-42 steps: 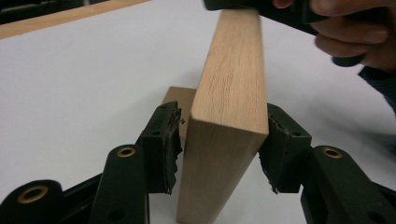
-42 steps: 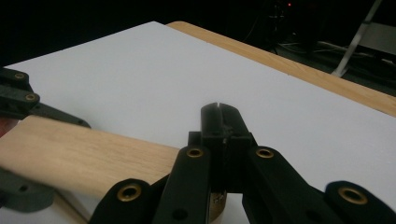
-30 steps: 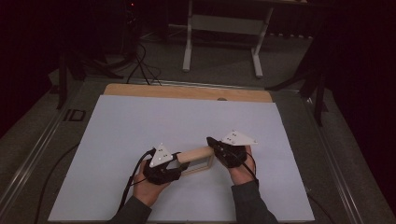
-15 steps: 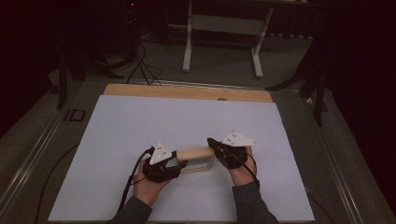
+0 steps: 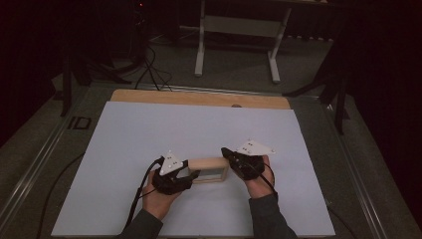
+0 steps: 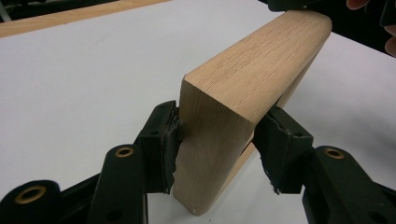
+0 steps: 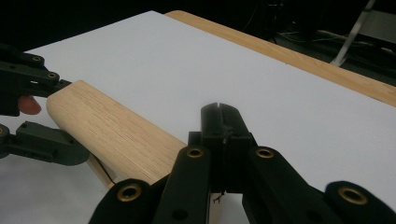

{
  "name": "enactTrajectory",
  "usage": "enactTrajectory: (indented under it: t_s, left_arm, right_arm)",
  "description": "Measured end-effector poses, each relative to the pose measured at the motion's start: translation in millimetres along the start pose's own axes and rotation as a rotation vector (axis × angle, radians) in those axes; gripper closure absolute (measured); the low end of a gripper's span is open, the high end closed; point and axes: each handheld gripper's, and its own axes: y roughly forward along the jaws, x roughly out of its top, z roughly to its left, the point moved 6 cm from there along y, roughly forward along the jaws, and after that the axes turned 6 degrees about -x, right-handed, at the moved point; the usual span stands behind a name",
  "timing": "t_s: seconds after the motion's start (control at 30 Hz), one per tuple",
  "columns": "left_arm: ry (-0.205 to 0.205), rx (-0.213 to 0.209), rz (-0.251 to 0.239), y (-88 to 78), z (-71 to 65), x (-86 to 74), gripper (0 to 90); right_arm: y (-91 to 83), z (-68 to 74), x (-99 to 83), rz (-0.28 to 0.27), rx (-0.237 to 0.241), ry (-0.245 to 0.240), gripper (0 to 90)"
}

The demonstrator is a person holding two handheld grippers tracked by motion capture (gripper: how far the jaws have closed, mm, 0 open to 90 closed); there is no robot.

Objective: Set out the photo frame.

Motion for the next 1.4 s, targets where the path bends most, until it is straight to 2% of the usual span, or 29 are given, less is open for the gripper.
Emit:
enactTrajectory:
  t_s: [0.03,0.1,0.23,0.37,0.5,0.67,0.77,0.9,1.2,1.4]
  left_arm:
    - [0.001,-0.001,0.000,-0.1,0.1,-0.1,50.3]
    - [-0.002,-0.005,-0.001,0.0,0.0,-0.2,50.1]
    - [-0.001,-0.003,-0.001,-0.1,-0.1,-0.2,50.1]
    - [-0.003,-0.005,-0.002,-0.3,0.1,-0.4,50.2]
    - [-0.006,-0.008,-0.004,-0.3,0.1,-0.5,50.2]
    - [-0.009,-0.012,-0.003,-0.6,0.1,-0.9,50.3]
    - [-0.011,-0.013,-0.003,-0.7,0.4,-1.1,50.3]
    - [-0.013,-0.013,-0.004,-0.6,0.7,-1.1,50.4]
    - [-0.007,-0.012,-0.003,-0.5,1.8,-1.4,51.0]
    - [-0.003,-0.006,-0.003,-0.1,1.8,-1.5,51.4]
  right_arm:
    - [-0.2,-0.1,0.0,0.001,0.002,0.001,89.5]
    - [-0.5,-1.8,-0.2,0.000,-0.012,0.002,82.8]
    - [-2.8,-7.1,-1.0,-0.008,-0.001,0.032,72.7]
    - [-7.2,-8.0,0.4,-0.029,0.030,0.028,62.6]
    - [-12.2,-6.5,0.8,-0.036,0.052,0.014,57.3]
    - [-16.7,-7.3,-2.5,-0.036,0.081,0.020,50.0]
    - [-17.3,-6.3,-6.7,-0.030,0.131,0.028,46.7]
    - [-15.1,-3.2,-12.7,-0.009,0.173,0.021,44.5]
    - [-8.7,2.3,-21.1,0.039,0.200,-0.017,41.1]
    - [-3.5,2.0,-28.4,0.053,0.229,-0.018,38.1]
